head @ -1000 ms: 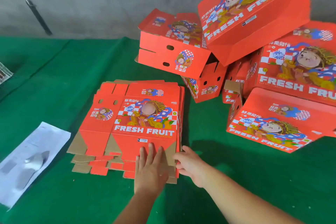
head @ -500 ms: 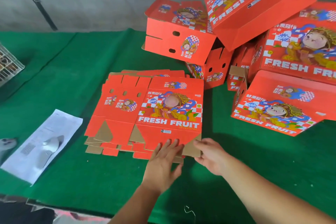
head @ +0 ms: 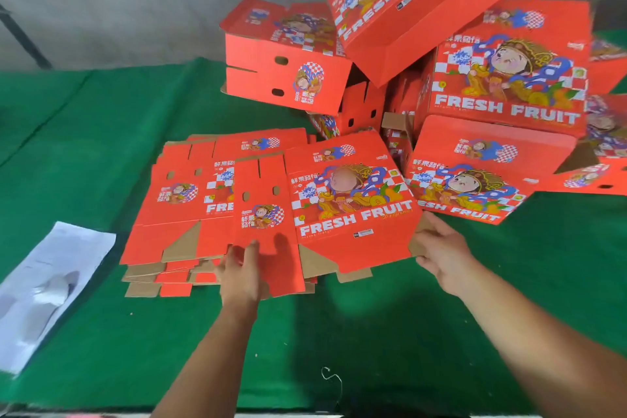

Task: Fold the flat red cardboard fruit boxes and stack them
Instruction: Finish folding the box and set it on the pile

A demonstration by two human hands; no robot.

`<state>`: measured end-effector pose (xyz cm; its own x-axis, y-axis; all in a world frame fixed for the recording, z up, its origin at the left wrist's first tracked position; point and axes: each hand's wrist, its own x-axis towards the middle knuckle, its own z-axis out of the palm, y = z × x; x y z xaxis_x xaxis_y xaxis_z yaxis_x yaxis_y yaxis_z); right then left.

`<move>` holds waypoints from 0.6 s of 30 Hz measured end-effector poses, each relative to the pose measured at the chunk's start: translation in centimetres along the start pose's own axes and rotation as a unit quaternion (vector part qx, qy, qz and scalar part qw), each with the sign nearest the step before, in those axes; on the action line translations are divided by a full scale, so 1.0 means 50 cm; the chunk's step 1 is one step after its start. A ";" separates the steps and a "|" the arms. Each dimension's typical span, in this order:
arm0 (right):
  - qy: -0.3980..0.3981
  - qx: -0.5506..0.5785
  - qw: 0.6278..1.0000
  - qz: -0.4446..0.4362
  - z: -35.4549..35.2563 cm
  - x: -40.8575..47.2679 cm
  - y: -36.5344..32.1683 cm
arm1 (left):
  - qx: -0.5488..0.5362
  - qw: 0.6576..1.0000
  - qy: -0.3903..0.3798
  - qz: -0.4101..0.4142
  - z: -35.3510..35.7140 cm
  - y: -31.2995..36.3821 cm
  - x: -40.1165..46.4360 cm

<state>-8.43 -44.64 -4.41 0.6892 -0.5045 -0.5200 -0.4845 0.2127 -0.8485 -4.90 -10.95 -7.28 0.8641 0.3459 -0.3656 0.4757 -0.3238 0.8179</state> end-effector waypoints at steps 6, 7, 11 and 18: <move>-0.016 0.047 0.999 -0.016 -0.053 -0.007 0.008 | -0.161 0.985 -0.053 -0.014 0.024 -0.033 -0.028; -0.023 0.028 0.999 -0.027 -0.061 -0.009 0.007 | -0.167 0.984 -0.065 -0.010 0.029 -0.043 -0.034; -0.065 -0.036 0.995 -0.069 -0.099 -0.003 -0.011 | -0.302 0.945 -0.123 -0.036 0.061 -0.068 -0.043; -0.166 0.037 0.983 -0.064 -0.199 0.025 -0.062 | -0.464 0.869 -0.113 -0.131 0.125 -0.063 -0.089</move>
<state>-11.44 -54.23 -1.45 0.8861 -0.2331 -0.4006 -0.3494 0.2321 -0.9078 -9.21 -17.00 -11.00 0.8067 0.0848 -0.5848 0.4137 0.6256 0.6614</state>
